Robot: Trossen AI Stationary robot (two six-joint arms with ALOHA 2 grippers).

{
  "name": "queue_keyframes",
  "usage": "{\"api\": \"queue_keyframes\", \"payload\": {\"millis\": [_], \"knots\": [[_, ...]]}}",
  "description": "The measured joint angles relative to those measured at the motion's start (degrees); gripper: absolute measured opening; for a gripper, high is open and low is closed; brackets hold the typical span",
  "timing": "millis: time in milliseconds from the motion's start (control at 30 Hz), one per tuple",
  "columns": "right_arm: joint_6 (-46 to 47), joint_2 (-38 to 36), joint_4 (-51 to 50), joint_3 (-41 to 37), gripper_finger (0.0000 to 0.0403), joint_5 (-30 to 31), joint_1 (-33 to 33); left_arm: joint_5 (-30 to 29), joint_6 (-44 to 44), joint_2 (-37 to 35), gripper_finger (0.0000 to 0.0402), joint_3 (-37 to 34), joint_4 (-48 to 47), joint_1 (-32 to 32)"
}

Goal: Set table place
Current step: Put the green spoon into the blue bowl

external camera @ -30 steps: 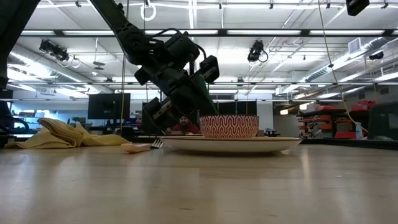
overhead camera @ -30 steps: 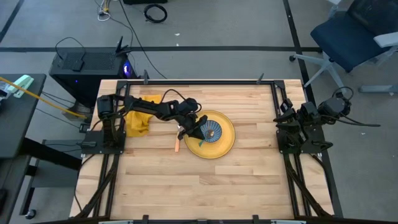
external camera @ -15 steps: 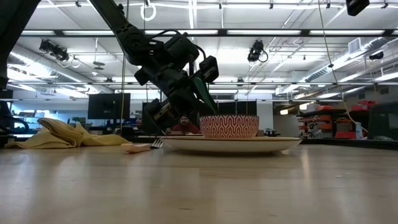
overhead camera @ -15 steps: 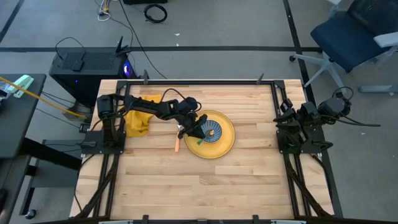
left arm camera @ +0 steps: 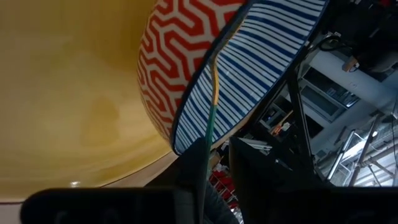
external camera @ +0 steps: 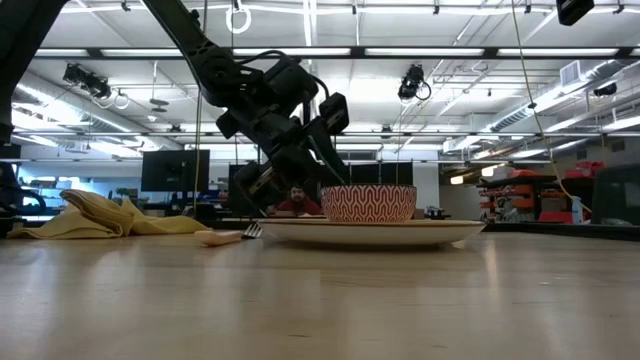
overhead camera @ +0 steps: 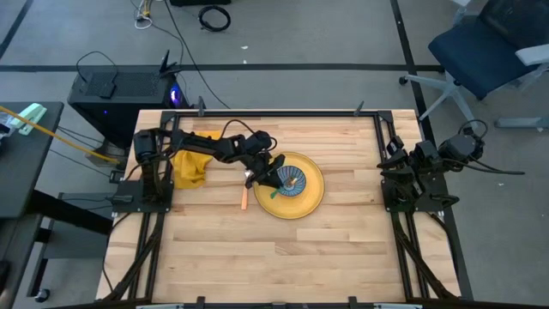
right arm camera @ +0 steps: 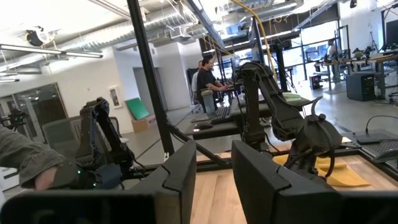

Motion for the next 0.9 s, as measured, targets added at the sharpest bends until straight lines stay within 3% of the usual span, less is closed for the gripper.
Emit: {"api": "queue_keyframes", "payload": {"millis": [300, 900], "knots": [[0.00, 0.00, 0.00, 0.01, 0.0110, 0.00, 0.00, 0.17, 3.94, 0.00, 0.0073, 0.07, -4.79, 0.00], [0.00, 0.00, -0.02, 0.02, 0.0110, 0.00, -0.02, -0.14, 4.24, 0.02, 0.0086, 0.05, -2.21, 0.06]]}}
